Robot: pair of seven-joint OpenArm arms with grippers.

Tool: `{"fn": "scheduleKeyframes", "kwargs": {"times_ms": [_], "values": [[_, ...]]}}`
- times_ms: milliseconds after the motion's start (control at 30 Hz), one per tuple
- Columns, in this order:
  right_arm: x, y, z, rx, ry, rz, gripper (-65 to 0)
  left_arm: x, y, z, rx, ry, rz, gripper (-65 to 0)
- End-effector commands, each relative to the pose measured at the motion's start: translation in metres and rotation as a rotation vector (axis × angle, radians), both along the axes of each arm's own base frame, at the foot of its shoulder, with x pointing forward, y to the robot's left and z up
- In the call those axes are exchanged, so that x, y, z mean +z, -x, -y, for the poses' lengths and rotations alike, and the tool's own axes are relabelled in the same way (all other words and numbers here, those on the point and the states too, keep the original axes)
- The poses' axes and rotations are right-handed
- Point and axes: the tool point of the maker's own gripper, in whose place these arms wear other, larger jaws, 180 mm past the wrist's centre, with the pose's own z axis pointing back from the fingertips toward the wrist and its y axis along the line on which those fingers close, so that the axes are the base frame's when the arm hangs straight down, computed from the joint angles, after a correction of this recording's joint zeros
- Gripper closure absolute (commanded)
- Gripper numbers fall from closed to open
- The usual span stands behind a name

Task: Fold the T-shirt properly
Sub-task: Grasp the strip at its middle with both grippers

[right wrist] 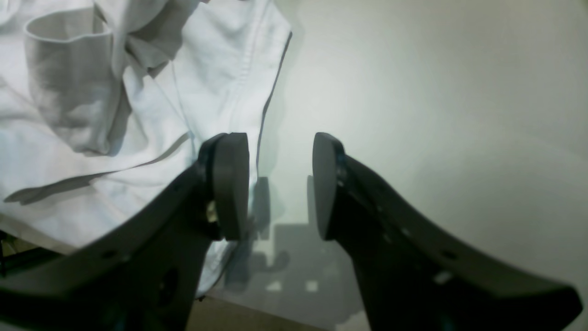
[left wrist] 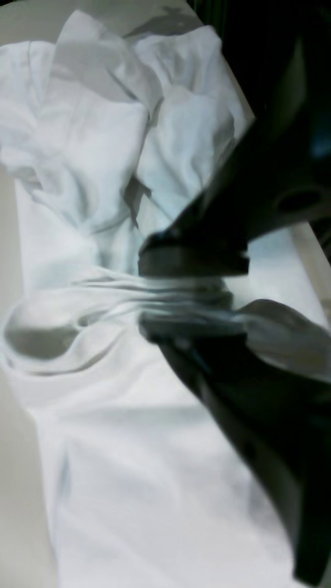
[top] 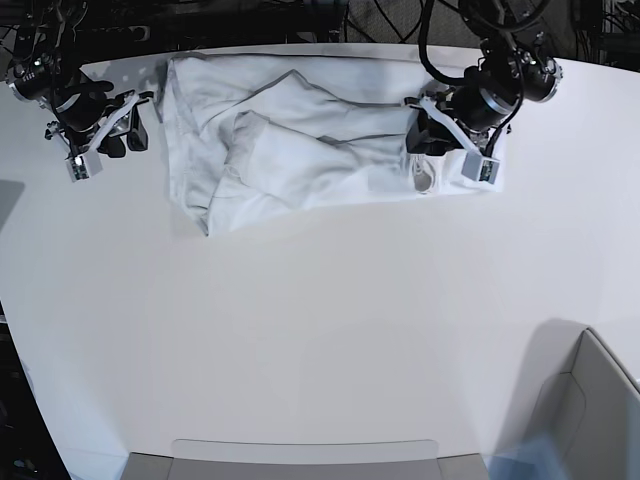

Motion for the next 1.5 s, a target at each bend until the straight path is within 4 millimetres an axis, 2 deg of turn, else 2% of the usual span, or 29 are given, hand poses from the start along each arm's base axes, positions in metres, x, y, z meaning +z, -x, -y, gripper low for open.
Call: {"fn": "scheduleKeyframes", "kwargs": {"times_ms": [0, 233, 333, 433, 500, 567, 700, 800, 900, 1067, 1167, 1267, 1467], "values": [[0.011, -0.007, 0.0, 0.012, 0.006, 0.044, -23.5, 0.012, -0.007, 0.005, 0.005, 0.033, 0.043, -22.0], [0.011, -0.006, 0.0, 0.012, 0.003, 0.043, -23.5, 0.034, -0.013, 0.019, 0.007, 0.191, 0.123, -17.1], [0.011, -0.007, 0.0, 0.012, 0.003, 0.046, -23.5, 0.038, -0.012, 0.0, 0.059, 0.192, 0.15, -10.8], [0.012, -0.007, -0.001, 0.014, 0.001, 0.046, -23.5, 0.034, -0.007, -0.035, 0.157, 0.142, 0.143, 0.0], [0.013, -0.008, -0.001, 0.014, -0.002, 0.053, -23.5, 0.023, 0.0, -0.046, 0.186, 0.124, 0.101, 0.0], [0.016, -0.009, -0.006, 0.017, -0.038, 0.061, -23.5, 0.006, 0.003, -0.047, 0.169, 0.099, 0.046, 0.0], [0.03, -0.013, -0.03, 0.037, -0.217, 0.094, -23.5, -0.027, 0.009, -0.025, 0.075, 0.061, -0.065, 0.0], [0.043, -0.013, -0.047, 0.049, -0.352, 0.111, -23.5, -0.035, 0.012, -0.015, 0.033, 0.039, -0.094, 0.0], [0.049, -0.013, -0.053, 0.051, -0.413, 0.118, -23.9, -0.035, 0.012, -0.011, 0.016, 0.04, -0.094, 0.0], [0.034, -0.003, -0.049, 0.047, -0.41, 0.05, -31.8, -0.036, 0.012, -0.012, 0.019, 0.039, -0.097, 0.0], [0.01, 0.002, -0.046, 0.046, -0.45, 0.022, -37.2, -0.037, 0.013, -0.012, 0.018, 0.04, -0.098, 0.0], [-0.012, 0.004, -0.039, 0.057, -0.468, -0.006, -37.7, -0.037, 0.013, -0.011, 0.016, 0.04, -0.098, 0.0], [-0.033, -0.003, -0.026, 0.005, -0.5, -0.038, -37.7, -0.036, 0.013, -0.012, 0.019, 0.041, -0.097, 0.0]]}}
